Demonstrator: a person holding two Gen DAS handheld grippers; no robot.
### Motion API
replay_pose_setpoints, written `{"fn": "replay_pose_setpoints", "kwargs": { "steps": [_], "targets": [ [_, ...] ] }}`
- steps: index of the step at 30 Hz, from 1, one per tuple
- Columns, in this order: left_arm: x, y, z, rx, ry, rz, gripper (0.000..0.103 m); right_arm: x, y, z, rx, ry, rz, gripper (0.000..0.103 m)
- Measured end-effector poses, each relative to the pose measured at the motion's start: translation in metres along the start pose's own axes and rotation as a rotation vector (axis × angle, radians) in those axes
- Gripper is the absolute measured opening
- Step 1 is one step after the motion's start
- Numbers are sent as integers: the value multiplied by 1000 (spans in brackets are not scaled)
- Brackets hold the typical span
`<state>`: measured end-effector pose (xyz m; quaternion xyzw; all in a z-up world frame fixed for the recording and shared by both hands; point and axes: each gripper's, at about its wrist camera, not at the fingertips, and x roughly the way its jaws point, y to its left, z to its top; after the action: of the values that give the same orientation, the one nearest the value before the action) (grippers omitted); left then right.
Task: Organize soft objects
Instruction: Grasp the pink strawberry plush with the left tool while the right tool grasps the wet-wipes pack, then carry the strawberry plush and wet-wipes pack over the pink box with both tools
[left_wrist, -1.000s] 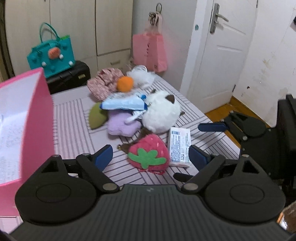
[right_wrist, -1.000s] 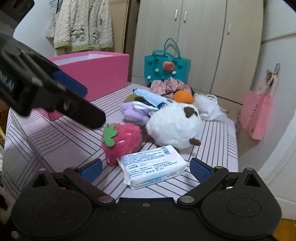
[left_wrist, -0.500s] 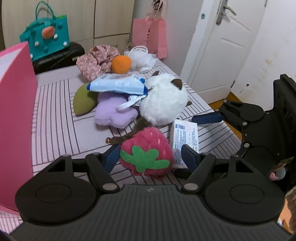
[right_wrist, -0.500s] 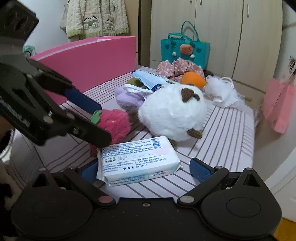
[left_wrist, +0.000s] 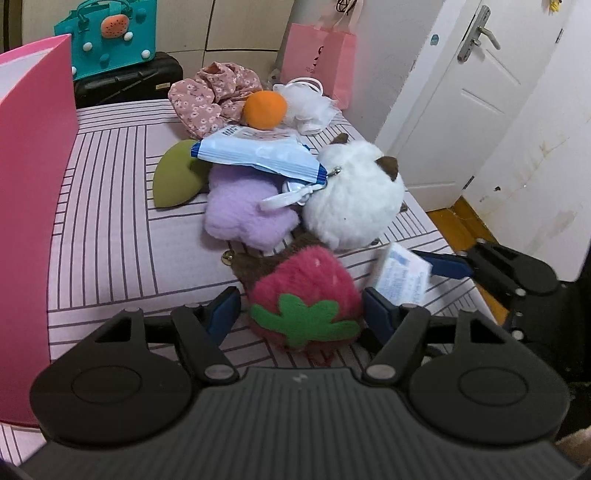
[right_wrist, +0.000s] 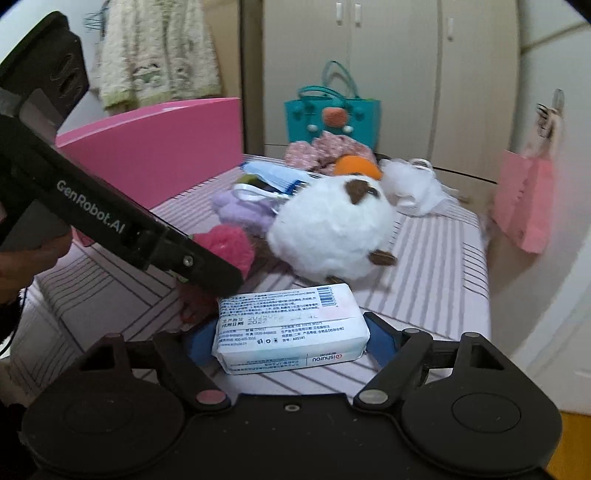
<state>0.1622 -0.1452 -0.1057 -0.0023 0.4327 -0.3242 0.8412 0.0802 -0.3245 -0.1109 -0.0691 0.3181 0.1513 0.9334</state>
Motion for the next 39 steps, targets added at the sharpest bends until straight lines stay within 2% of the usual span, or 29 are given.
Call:
{"fn": "replay_pose_setpoints", "kwargs": {
  "steps": [6,14,15,18,24,28,39],
  "targets": [
    [0,-5,-3,22,-20,43,64,-10,-3,-5,33,42,-51,84],
    [1,-24,-16,127,-58,131,64,-12,0,-7,58,43,-67,84],
    [1,-25,-16,125,-62,136,58,-12,1,-8,61,40,-70,84],
    [1,-27,-16,127,-72,166,52,-12,2,-9,69,33,-79,84],
    [-6,-21,-16,98,-57,134,50,-14,3,-4,99,49,-68,84],
    [-17,-17,-18,117,-37,134,50,-17,6,0,112,53,-50,84],
    [-55,-1,-28,154,78,74,50,-24,22,18,127,136,52,84]
  ]
}}
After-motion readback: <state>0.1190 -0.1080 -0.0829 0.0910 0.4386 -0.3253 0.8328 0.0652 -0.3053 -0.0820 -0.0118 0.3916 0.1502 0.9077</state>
